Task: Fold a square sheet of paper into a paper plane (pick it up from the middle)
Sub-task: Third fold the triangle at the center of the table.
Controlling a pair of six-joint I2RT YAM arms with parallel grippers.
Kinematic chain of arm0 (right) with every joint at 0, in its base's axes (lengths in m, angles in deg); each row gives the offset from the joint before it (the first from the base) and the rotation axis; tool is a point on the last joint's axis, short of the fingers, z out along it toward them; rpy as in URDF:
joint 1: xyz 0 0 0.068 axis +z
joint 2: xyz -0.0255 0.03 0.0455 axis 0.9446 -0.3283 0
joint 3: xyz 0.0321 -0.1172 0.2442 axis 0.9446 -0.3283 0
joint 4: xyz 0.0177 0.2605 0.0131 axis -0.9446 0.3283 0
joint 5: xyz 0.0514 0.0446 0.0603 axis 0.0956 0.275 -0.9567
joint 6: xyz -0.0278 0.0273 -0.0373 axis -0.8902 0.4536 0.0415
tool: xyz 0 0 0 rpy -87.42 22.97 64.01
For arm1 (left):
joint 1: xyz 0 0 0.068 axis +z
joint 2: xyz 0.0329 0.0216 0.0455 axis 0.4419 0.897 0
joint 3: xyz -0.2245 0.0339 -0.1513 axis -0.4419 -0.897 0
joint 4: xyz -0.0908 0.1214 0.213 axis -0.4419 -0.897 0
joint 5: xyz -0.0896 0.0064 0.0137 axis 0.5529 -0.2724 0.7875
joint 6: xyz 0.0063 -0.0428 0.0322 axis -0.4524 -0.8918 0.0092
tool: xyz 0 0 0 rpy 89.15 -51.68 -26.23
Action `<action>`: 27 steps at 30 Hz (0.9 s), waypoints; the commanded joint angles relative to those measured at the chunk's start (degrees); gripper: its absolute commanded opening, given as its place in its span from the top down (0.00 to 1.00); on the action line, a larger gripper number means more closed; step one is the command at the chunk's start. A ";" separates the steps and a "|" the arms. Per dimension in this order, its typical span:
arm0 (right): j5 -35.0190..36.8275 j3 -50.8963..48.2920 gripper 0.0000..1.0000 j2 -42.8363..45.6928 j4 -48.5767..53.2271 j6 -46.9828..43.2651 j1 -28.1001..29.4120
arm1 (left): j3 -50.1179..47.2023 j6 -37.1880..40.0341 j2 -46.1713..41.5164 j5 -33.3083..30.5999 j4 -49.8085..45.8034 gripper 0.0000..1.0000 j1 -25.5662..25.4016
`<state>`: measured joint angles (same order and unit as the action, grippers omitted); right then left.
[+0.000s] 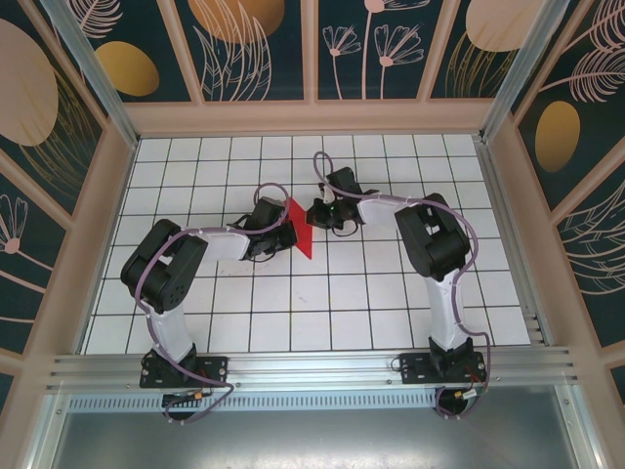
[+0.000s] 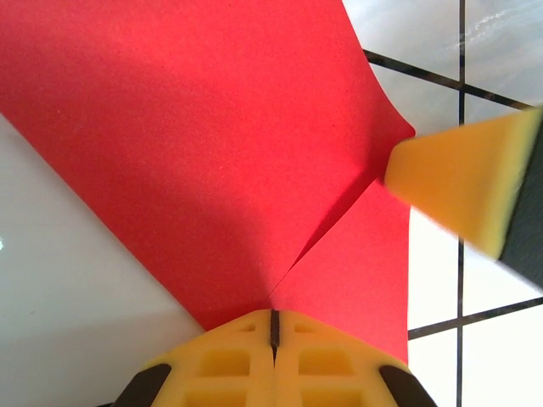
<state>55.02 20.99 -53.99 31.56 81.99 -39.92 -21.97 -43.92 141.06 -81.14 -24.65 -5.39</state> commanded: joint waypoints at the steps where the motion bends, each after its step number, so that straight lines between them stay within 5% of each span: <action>1: 1.36 2.42 0.95 0.39 1.37 -1.27 -1.38 | -1.08 1.38 2.62 -4.74 -7.99 0.98 0.36; 27: 0.67 -0.52 0.95 4.76 0.89 -4.53 1.25 | -1.06 1.52 2.52 -4.73 -7.99 0.98 0.35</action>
<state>56.27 21.19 -49.91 32.24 78.98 -40.10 -21.97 -43.83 141.04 -81.36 -24.65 -5.41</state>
